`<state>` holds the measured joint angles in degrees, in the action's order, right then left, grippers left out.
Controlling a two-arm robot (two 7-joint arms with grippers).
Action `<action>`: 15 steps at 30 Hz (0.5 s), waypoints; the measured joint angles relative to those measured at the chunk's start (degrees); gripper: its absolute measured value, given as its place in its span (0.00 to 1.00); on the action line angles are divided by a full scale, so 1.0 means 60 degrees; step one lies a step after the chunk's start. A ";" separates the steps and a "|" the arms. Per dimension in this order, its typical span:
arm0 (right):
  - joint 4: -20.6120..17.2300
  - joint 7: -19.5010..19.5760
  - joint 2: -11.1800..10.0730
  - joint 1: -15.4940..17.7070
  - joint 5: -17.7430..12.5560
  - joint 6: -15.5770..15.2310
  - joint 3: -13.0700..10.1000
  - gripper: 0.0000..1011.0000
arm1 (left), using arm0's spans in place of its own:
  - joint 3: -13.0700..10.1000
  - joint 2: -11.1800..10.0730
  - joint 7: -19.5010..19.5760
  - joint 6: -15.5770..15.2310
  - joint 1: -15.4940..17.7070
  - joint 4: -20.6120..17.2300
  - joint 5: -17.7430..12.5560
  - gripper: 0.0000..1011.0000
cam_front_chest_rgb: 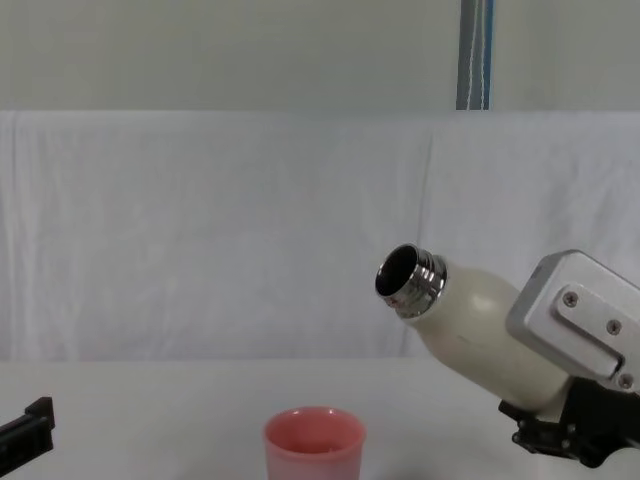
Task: Grasp the thermos with one hand and pour water into the cup lid.
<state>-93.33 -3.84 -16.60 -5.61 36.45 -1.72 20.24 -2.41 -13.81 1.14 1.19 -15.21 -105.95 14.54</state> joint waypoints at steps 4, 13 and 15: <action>0.0074 0.0038 -0.0017 -0.0075 0.0077 0.0015 -0.0010 0.95 | 0.0000 0.0000 0.0000 0.0001 0.0000 0.0000 0.0000 0.99; 0.0378 0.0134 -0.0072 -0.0355 0.0310 0.0149 0.0069 0.95 | 0.0000 0.0001 0.0000 0.0000 0.0000 0.0000 0.0000 0.99; 0.0498 0.0158 -0.0067 -0.0430 0.0328 0.0192 0.0090 0.95 | 0.0000 0.0001 0.0000 0.0000 0.0000 0.0000 0.0000 0.99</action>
<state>-90.34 -2.89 -17.00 -8.19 38.42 -0.57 20.78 -2.41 -13.80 1.14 1.19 -15.21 -105.95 14.54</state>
